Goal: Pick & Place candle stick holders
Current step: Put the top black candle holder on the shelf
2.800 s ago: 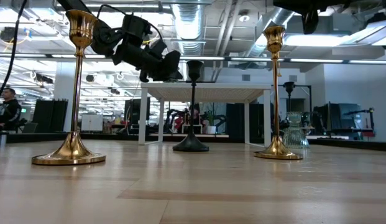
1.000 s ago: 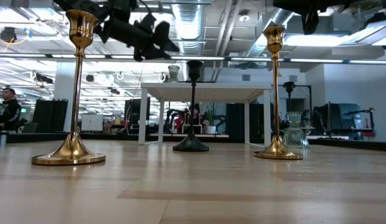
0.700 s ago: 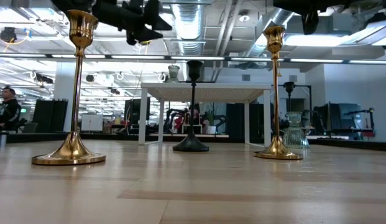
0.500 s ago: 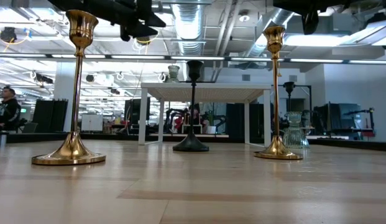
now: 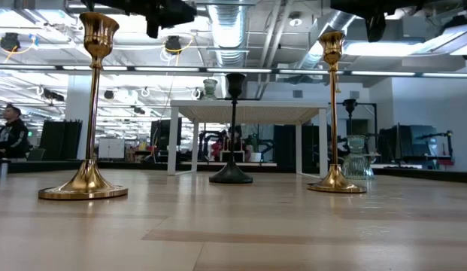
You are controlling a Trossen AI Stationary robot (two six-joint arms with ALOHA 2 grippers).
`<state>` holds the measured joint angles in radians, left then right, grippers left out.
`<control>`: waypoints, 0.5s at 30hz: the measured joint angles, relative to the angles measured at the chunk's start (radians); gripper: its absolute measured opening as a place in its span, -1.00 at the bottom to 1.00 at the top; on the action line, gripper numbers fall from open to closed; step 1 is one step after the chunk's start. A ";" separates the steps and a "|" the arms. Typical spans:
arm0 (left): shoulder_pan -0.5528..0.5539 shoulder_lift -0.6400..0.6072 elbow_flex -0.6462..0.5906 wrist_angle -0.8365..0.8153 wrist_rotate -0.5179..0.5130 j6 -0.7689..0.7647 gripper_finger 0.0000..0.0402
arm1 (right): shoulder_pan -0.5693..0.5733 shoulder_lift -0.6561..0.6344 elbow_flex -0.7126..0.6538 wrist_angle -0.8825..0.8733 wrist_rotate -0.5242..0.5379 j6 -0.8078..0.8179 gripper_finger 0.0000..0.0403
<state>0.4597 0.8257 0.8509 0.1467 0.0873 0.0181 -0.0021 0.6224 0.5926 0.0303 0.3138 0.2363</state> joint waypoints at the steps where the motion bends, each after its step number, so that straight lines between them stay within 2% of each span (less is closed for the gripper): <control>1: -0.005 -0.004 0.000 0.000 0.000 0.000 -0.54 | 0.000 0.000 0.000 0.000 0.003 0.000 -1.00; 6: -0.016 -0.030 0.000 -0.021 0.000 0.001 -0.73 | 0.002 -0.011 0.000 -0.025 0.010 0.021 -1.00; 15: -0.015 -0.041 0.000 -0.049 0.000 0.003 -0.89 | 0.004 -0.080 0.000 -0.352 0.061 0.306 -1.00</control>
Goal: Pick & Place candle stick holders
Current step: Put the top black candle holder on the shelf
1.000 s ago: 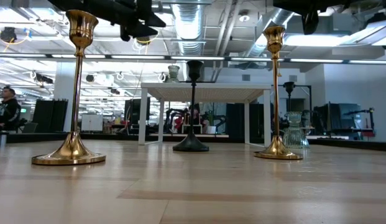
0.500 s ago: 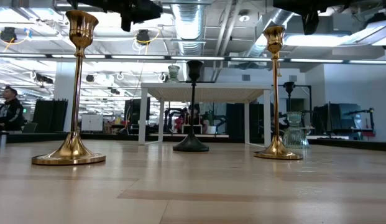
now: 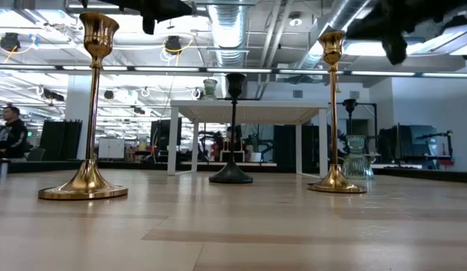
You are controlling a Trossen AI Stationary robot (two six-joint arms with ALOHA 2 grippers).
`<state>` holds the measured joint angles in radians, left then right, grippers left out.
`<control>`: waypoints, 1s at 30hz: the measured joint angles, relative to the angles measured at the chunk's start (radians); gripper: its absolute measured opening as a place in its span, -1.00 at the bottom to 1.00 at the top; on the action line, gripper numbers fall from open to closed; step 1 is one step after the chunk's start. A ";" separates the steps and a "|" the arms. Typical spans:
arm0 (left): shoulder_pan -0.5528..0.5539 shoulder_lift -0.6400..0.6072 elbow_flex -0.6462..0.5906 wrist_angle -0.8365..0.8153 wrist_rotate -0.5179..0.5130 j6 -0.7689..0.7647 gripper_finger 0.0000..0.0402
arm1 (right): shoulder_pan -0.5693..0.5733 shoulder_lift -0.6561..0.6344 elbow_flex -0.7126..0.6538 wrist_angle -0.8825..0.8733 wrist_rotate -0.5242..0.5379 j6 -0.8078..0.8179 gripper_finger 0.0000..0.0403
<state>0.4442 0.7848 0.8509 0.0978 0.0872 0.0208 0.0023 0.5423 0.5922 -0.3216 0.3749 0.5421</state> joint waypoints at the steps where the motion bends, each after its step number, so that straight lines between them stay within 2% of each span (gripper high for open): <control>1: 0.000 0.000 0.000 -0.001 0.000 0.000 -0.90 | 0.006 -0.003 0.000 -0.022 0.026 0.008 -1.00; 7: 0.000 0.001 0.000 -0.004 0.000 0.000 -0.93 | 0.053 -0.009 0.000 -0.089 0.261 0.008 -1.00; 10: 0.000 0.001 0.000 -0.005 -0.006 0.001 -0.93 | 0.071 -0.015 0.000 -0.133 0.328 0.009 -1.00; 21: 0.000 0.001 0.000 -0.006 -0.008 0.000 -0.94 | 0.073 -0.013 0.000 -0.276 0.386 0.009 -1.00; 30: 0.000 0.001 0.000 -0.008 -0.009 0.001 -0.94 | 0.054 -0.040 -0.066 -0.268 0.382 0.010 -1.00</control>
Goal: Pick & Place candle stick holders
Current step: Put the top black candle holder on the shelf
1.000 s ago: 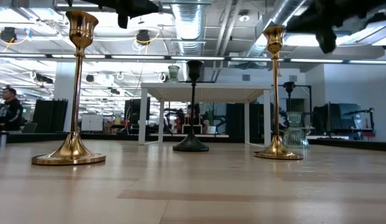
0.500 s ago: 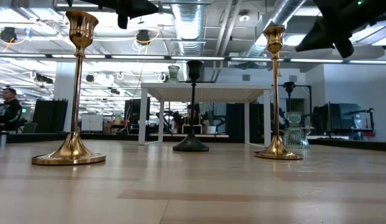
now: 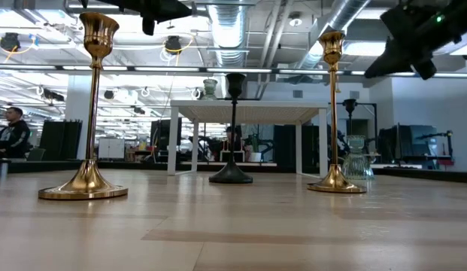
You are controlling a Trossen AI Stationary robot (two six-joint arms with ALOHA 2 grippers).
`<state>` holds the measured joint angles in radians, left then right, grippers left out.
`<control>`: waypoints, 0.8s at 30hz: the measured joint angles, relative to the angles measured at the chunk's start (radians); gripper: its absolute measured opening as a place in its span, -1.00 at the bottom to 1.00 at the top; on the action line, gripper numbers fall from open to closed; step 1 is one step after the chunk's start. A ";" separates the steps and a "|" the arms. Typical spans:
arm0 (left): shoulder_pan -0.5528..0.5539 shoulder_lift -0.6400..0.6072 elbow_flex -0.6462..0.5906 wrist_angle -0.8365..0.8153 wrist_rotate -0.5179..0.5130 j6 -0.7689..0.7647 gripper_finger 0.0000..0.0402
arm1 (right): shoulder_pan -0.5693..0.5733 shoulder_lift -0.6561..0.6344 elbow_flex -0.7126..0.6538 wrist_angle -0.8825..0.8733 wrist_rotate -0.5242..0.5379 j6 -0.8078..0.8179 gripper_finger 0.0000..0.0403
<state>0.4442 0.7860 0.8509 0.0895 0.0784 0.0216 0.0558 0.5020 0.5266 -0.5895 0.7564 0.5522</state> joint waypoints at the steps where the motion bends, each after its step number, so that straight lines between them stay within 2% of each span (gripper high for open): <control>1: 0.000 0.000 0.000 0.000 -0.004 0.000 -0.94 | -0.012 0.000 -0.008 0.005 -0.009 0.007 -1.00; 10: 0.000 0.000 0.000 0.000 -0.029 0.000 -0.94 | -0.150 0.005 -0.095 0.180 -0.273 -0.001 -1.00; 17: 0.000 0.000 0.000 0.000 -0.029 0.000 -0.94 | -0.171 0.009 -0.131 0.277 -0.379 -0.002 -1.00; 19: 0.000 0.000 0.000 0.000 -0.029 0.000 -0.94 | -0.171 0.009 -0.140 0.275 -0.375 -0.001 -1.00; 24: 0.000 0.000 0.000 0.000 -0.029 0.000 -0.94 | -0.211 0.010 -0.141 0.240 -0.176 0.027 -1.00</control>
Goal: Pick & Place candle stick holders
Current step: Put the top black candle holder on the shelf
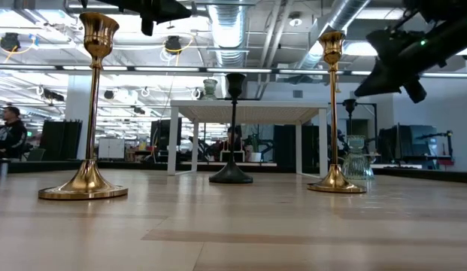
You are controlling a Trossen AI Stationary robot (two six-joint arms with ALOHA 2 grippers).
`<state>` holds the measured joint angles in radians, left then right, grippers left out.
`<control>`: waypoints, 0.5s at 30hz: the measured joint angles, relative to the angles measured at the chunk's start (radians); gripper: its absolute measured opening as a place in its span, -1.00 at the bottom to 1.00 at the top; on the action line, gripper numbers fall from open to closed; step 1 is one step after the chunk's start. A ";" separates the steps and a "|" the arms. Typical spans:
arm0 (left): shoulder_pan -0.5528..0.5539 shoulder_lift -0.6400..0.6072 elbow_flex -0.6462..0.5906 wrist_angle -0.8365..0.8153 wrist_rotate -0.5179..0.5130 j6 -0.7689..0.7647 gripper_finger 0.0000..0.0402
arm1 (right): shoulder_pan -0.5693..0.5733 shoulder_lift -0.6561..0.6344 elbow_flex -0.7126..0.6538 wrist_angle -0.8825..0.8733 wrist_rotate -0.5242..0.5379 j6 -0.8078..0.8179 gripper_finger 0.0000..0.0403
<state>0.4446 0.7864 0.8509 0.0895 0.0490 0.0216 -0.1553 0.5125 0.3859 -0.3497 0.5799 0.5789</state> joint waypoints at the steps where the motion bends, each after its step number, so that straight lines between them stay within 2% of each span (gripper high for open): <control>1: 0.000 0.000 0.000 0.000 0.000 0.000 -0.94 | -0.016 0.000 0.000 -0.001 0.018 -0.006 -1.00; 11: 0.000 0.000 0.000 0.000 0.000 0.000 -0.94 | -0.206 0.056 0.000 -0.009 0.017 -0.019 -1.00; 15: 0.000 0.000 0.000 0.000 0.000 0.000 -0.94 | -0.257 0.114 0.001 0.019 -0.041 -0.033 -1.00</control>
<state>0.4446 0.7864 0.8509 0.0898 0.0490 0.0216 -0.4121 0.6268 0.3866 -0.3307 0.5389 0.5462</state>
